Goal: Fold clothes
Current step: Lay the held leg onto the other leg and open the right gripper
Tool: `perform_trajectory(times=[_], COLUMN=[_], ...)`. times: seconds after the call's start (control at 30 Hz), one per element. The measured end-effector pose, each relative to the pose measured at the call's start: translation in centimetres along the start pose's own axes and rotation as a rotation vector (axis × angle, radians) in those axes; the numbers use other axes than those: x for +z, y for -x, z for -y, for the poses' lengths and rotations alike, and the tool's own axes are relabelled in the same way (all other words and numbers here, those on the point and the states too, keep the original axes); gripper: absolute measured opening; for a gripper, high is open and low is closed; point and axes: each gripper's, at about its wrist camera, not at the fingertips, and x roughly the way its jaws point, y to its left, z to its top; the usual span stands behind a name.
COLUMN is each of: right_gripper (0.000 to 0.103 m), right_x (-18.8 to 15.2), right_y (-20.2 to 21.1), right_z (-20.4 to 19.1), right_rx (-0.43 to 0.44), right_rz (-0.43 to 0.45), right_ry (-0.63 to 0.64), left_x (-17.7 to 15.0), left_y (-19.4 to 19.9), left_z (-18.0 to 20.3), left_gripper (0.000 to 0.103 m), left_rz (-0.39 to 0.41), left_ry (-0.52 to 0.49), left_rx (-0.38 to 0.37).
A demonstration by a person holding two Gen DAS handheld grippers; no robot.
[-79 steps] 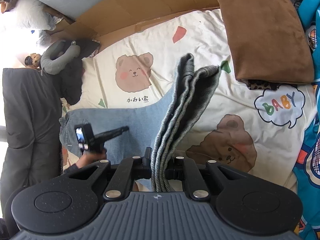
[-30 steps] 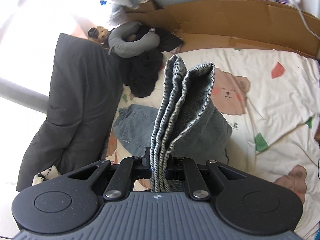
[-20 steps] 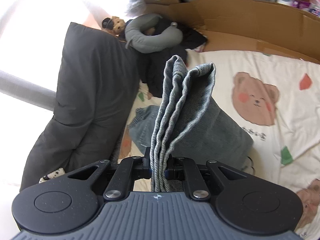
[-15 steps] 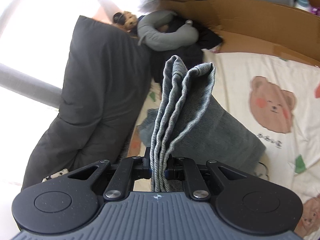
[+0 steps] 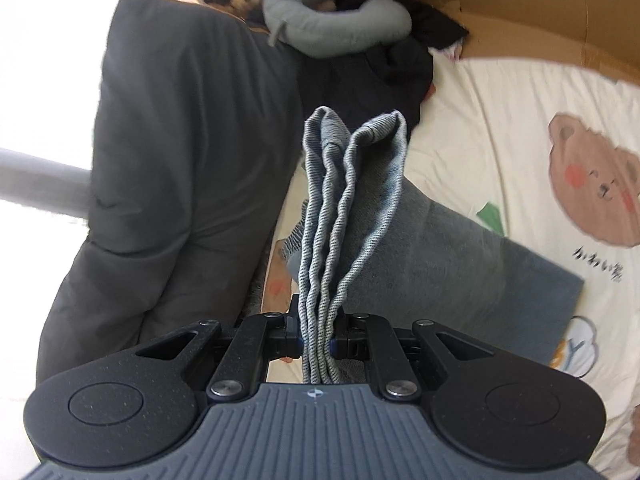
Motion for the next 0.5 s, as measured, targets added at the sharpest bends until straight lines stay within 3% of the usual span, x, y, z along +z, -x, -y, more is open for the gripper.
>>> perform_trajectory(times=[0.23, 0.5], right_gripper=[0.009, 0.01], right_x=[0.6, 2.4], right_y=[-8.6, -14.6], right_z=[-1.5, -1.4], right_rx=[-0.065, -0.063], right_rz=[-0.089, -0.052], right_ry=[0.048, -0.014], left_x=[-0.1, 0.0], left_y=[0.2, 0.3], left_z=[-0.7, -2.5], left_gripper=[0.019, 0.019], left_rz=[0.011, 0.018], left_ry=[0.047, 0.089], left_rx=[-0.002, 0.014])
